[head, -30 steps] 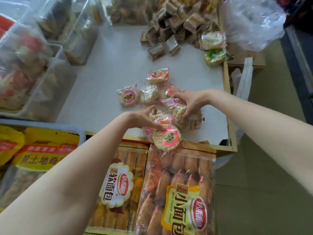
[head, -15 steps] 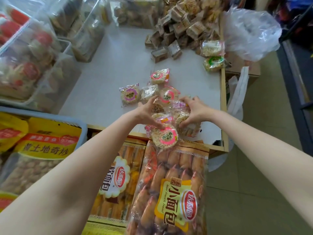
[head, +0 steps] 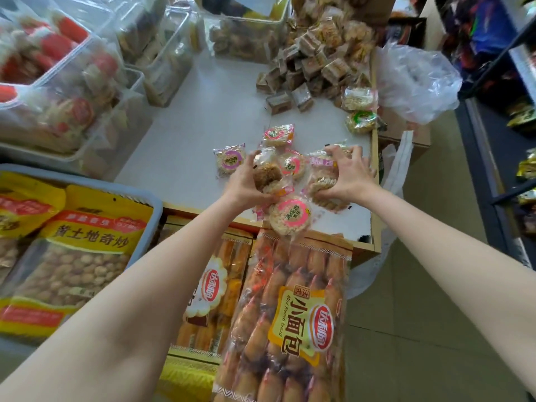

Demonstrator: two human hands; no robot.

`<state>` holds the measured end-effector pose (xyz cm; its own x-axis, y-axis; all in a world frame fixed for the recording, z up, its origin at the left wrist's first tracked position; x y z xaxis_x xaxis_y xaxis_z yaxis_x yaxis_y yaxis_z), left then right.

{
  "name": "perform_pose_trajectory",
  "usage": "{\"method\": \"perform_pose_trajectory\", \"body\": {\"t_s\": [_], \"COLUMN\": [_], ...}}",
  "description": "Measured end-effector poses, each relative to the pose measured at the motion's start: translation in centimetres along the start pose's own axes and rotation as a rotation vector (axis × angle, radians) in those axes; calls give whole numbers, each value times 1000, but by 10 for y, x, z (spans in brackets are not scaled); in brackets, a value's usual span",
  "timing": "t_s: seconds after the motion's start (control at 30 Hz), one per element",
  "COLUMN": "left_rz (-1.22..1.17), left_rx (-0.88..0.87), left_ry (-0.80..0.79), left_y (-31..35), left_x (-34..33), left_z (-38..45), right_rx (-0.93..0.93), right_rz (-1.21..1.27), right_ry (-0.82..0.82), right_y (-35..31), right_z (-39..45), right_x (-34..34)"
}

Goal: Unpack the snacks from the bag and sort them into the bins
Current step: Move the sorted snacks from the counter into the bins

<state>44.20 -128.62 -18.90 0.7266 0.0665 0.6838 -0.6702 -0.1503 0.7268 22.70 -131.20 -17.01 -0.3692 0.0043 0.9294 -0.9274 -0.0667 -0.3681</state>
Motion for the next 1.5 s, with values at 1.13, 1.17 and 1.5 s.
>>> {"method": "perform_pose_trajectory", "body": {"t_s": [1.13, 1.17, 1.5], "left_rz": [-551, -560, -564], "left_rx": [1107, 1107, 1392], "left_ry": [1463, 1475, 1534], "left_y": [-573, -593, -801], "left_x": [612, 625, 785], "left_z": [-650, -649, -645], "right_rx": [874, 885, 1016], "right_rz": [537, 530, 259], "right_ry": [-715, -723, -933], "right_y": [-960, -983, -1245], "right_z": [-431, -433, -486], "right_x": [-263, -280, -448]}}
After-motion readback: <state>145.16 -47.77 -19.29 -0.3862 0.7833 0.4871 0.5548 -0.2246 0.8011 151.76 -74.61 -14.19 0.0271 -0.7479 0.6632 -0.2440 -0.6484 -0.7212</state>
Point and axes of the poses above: each hand's wrist, its own z-axis towards the middle knuckle, its own x-axis out of the back of the hand, y = z × x, the point moved 4 cm from there along z, towards the middle knuckle, and after that the axes turned 13 degrees about y, right-handed, at the moved point
